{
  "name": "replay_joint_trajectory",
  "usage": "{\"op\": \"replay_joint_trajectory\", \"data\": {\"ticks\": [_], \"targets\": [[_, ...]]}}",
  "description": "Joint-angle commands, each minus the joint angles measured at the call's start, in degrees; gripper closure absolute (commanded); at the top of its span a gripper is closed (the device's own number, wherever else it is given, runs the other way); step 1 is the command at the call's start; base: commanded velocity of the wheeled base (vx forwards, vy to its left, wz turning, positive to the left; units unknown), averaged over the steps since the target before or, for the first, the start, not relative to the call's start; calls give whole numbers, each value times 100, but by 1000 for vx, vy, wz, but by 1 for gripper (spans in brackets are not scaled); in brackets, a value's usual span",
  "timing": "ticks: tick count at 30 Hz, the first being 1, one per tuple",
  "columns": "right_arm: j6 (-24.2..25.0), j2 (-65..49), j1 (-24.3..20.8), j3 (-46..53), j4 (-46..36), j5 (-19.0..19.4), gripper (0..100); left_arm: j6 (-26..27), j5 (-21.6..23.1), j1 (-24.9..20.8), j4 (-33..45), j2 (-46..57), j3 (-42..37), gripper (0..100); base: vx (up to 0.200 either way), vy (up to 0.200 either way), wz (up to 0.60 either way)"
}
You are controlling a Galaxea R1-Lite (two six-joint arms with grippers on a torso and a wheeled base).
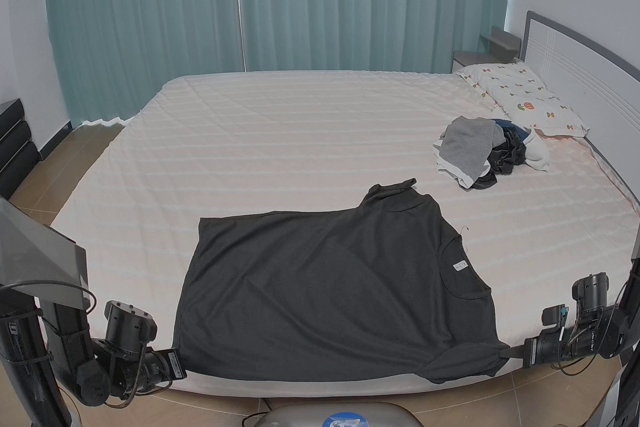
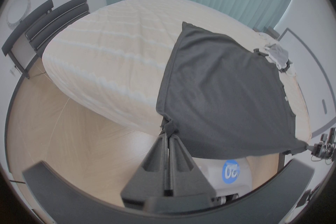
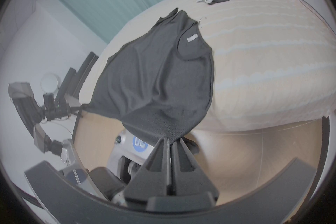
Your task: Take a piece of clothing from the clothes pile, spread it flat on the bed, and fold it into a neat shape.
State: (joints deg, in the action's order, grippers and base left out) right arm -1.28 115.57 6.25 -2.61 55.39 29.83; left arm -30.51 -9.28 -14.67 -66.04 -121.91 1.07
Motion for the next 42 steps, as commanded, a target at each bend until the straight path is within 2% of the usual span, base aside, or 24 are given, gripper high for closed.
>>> {"op": "replay_joint_trajectory", "data": {"ticks": [1, 6, 8, 10, 14, 15, 16, 25, 34, 42], "targets": [[462, -236, -116, -451, 86, 67, 100, -7, 216, 509, -23, 317, 394, 100, 0, 0, 0], [699, -456, -124, -723, 33, 58, 100, -60, 471, 737, -23, 352, 666, 100, 0, 0, 0], [708, -491, -124, -803, 33, 58, 100, -253, 488, 807, -15, 422, 833, 100, 0, 0, 0], [787, -491, -124, -829, 86, 67, 100, -491, 523, 807, 47, 536, 930, 100, 0, 0, 0], [937, -500, -124, -855, 94, 67, 100, -517, 646, 816, 328, 668, 965, 100, 0, 0, 0], [1174, -570, -124, -908, 94, 67, 100, -535, 840, 895, 917, 1037, 1097, 100, 0, 0, 0], [1218, -588, -124, -908, 86, 67, 100, -535, 875, 922, 1181, 1152, 1141, 100, 0, 0, 0], [1191, -667, -124, -715, 86, 49, 100, -543, 919, 886, 3580, 1723, 1888, 100, 0, 0, 0], [1024, -667, -98, -477, 94, 23, 100, -587, 910, 939, 3730, 1846, 1985, 100, 0, 0, 0], [1104, -579, -107, -855, 94, -100, 100, -605, 936, 1045, 3730, 1582, 2354, 100, 0, 0, 0]]}}
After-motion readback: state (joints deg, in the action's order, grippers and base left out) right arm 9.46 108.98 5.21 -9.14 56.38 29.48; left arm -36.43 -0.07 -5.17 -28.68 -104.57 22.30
